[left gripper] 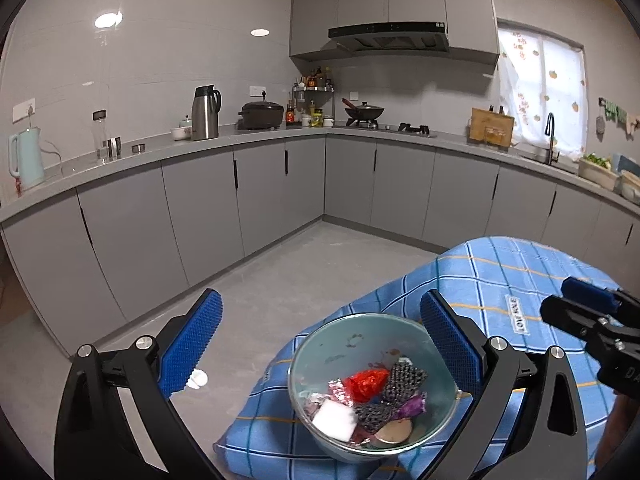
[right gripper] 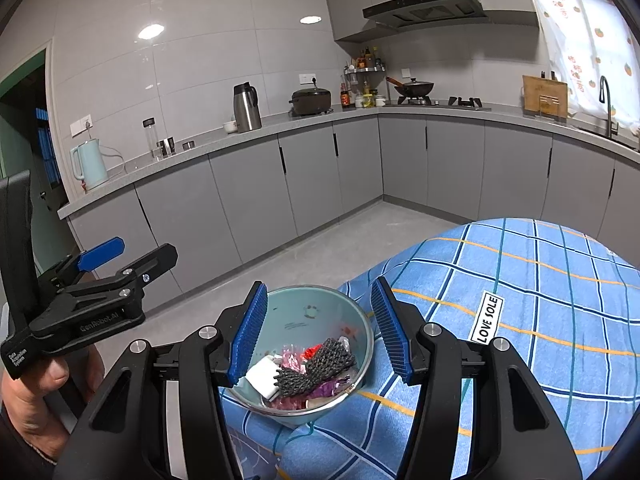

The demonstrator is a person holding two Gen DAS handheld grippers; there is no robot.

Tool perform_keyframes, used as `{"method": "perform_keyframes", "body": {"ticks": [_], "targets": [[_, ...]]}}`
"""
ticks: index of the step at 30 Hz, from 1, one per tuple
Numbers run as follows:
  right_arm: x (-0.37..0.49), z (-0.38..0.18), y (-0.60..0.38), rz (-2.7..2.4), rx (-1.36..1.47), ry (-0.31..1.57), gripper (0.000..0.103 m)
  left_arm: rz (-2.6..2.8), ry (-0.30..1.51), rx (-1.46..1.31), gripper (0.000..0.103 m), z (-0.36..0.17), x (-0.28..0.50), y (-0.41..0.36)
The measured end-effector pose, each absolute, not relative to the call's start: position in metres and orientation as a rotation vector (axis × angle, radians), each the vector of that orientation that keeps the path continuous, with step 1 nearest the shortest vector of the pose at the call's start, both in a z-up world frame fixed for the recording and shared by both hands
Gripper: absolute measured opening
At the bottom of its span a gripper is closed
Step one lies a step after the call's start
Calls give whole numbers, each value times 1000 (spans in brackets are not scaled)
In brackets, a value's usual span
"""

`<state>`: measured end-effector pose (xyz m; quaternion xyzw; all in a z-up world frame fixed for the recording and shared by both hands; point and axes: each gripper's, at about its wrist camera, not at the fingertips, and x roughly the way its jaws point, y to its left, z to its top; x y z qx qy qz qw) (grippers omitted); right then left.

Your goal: Collect trash

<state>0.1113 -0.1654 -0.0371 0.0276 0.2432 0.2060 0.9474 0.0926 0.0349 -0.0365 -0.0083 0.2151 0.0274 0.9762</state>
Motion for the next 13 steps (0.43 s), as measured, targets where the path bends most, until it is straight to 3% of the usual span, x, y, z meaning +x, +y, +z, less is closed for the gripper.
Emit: {"method": "perform_keyframes", "body": {"ticks": [13], "targets": [[114,-36,-182,386,75,486,60,26,454,-40,97,-38,96,33]]}}
